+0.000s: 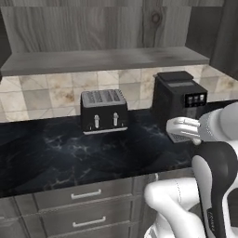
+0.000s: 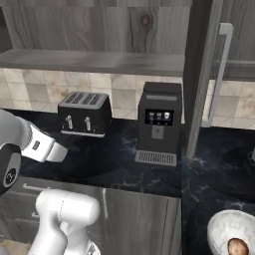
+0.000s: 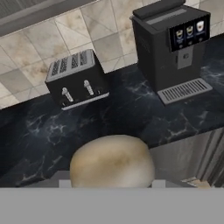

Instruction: Pick the mushrooms from the cabinet and place them in one bowl. Pick the lemon wedge from the sink and place it in the other bowl.

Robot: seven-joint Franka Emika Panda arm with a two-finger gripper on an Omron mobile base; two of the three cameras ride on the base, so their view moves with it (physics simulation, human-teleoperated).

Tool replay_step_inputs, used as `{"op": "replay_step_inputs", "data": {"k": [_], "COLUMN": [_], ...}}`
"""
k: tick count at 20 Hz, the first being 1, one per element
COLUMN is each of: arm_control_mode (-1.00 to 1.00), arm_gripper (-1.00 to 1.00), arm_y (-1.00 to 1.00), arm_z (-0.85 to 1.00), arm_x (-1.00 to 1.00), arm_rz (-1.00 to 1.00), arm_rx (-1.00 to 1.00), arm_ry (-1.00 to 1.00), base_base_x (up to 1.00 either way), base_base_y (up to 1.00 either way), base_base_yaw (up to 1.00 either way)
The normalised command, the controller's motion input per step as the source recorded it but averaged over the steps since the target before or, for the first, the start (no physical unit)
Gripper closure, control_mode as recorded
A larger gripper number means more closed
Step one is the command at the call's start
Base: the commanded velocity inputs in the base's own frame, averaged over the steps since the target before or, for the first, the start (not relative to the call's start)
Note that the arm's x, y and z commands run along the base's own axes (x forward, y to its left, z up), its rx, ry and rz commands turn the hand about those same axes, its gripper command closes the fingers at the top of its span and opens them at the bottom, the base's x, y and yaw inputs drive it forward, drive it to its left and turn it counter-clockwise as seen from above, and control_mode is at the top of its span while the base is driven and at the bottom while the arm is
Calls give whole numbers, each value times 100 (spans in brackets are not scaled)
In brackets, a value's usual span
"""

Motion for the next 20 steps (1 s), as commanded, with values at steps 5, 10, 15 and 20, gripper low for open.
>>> {"op": "replay_step_inputs", "data": {"k": [5, 10, 15, 20], "arm_control_mode": [100, 100, 100, 100], "arm_gripper": [100, 100, 100, 100], "arm_y": [0, 0, 0, 0], "arm_z": [0, 0, 0, 0], "arm_x": [0, 0, 0, 0], "arm_rz": [0, 0, 0, 0], "arm_rx": [0, 0, 0, 0], "arm_ry": [0, 0, 0, 0], "base_base_x": [-52, -32, 0, -10], "base_base_y": [0, -1, 0, 0], "base_base_yaw": [0, -1, 0, -26]}}
